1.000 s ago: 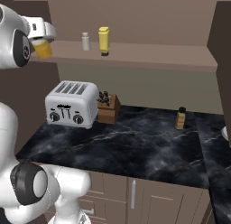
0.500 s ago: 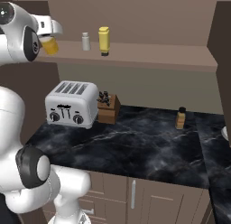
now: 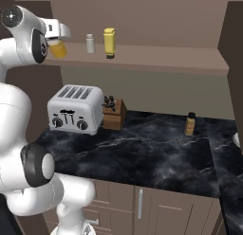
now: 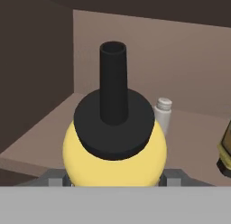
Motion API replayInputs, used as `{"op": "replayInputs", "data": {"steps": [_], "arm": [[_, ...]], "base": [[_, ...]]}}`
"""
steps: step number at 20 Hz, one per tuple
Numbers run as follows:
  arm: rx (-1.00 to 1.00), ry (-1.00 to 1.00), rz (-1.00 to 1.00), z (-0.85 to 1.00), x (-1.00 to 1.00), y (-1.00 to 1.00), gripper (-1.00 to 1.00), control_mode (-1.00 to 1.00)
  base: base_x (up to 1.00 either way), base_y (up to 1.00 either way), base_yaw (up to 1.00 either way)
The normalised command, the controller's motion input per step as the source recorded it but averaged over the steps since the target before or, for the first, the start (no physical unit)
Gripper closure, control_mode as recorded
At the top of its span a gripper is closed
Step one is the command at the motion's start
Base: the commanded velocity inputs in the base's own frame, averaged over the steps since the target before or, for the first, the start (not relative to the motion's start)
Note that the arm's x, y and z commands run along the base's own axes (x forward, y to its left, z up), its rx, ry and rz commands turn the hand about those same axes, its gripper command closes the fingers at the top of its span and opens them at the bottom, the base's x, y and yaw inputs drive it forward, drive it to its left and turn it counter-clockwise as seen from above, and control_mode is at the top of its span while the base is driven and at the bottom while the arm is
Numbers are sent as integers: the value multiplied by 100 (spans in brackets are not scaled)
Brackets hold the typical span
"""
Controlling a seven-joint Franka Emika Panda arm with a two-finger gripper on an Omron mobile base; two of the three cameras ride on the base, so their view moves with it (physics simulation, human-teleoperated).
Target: There are various items on the counter. Only move the condiments/shakers into the cabinet.
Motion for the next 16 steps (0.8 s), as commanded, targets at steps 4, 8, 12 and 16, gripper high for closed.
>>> {"op": "replayInputs", "data": {"steps": [4, 8, 12, 16], "arm": [[4, 0, -2, -3, 28, 0, 100, -100], [14, 0, 0, 0, 16, -5, 100, -100], [12, 0, 0, -4, 7, -9, 100, -100], [3, 0, 0, 0, 1, 0, 100, -100]], "base": [[0, 0, 0], [0, 0, 0], [0, 0, 0], [0, 0, 0]]}}
